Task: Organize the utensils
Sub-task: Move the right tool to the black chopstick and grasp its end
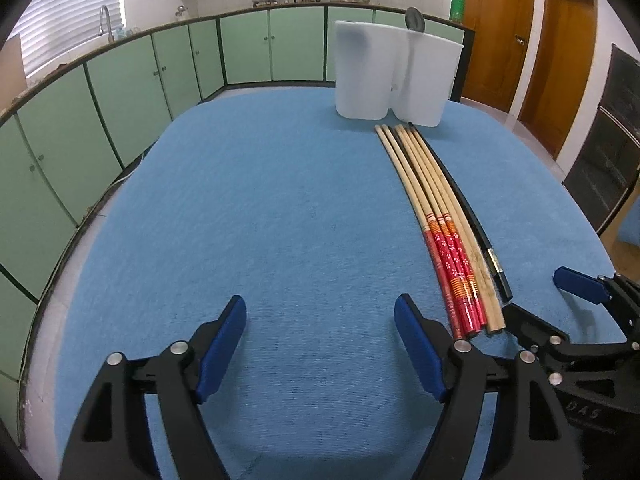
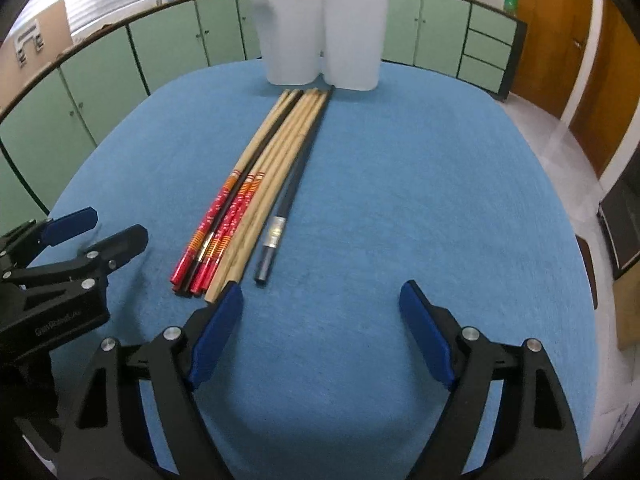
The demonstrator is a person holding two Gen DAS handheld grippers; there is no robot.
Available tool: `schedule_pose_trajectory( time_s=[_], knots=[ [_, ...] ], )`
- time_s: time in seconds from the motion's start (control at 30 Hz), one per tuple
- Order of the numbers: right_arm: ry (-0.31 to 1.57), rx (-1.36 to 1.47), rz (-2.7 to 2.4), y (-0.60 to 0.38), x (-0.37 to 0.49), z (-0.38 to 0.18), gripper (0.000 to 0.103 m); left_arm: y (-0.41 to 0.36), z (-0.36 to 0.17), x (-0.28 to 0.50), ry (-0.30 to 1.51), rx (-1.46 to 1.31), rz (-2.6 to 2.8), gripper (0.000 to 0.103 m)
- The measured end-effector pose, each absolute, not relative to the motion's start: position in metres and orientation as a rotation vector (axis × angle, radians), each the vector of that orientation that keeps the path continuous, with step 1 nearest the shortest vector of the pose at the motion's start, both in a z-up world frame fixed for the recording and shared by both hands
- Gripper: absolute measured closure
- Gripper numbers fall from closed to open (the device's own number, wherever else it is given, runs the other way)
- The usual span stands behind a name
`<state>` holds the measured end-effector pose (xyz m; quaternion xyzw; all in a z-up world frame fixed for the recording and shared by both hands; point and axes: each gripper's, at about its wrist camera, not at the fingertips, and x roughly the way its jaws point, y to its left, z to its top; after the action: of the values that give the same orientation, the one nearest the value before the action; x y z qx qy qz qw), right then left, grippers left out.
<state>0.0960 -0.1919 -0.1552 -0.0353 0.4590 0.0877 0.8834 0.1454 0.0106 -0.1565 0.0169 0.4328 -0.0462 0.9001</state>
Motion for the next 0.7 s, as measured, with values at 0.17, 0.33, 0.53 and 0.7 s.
schedule_pose_trajectory(
  time_s=[0.17, 0.33, 0.53, 0.7],
  knots=[
    [0.946, -0.065, 0.193, -0.19, 0.1, -0.153, 0.03, 0.021, -0.158, 0.144, 0.9, 0.017, -0.083, 0.027],
    [0.938, -0.061, 0.19, -0.19, 0.102, -0.152, 0.044, 0.02, -0.16, 0.146, 0.904, 0.006, -0.082, 0.026],
    [0.92, -0.058, 0.223, -0.187, 0.099, -0.151, 0.081, 0.013, -0.158, 0.145, 0.9, 0.014, -0.103, 0.025],
    [0.925, -0.027, 0.247, -0.195, 0.099, -0.151, 0.096, 0.004, -0.158, 0.143, 0.906, 0.019, -0.131, 0.025]
  ],
)
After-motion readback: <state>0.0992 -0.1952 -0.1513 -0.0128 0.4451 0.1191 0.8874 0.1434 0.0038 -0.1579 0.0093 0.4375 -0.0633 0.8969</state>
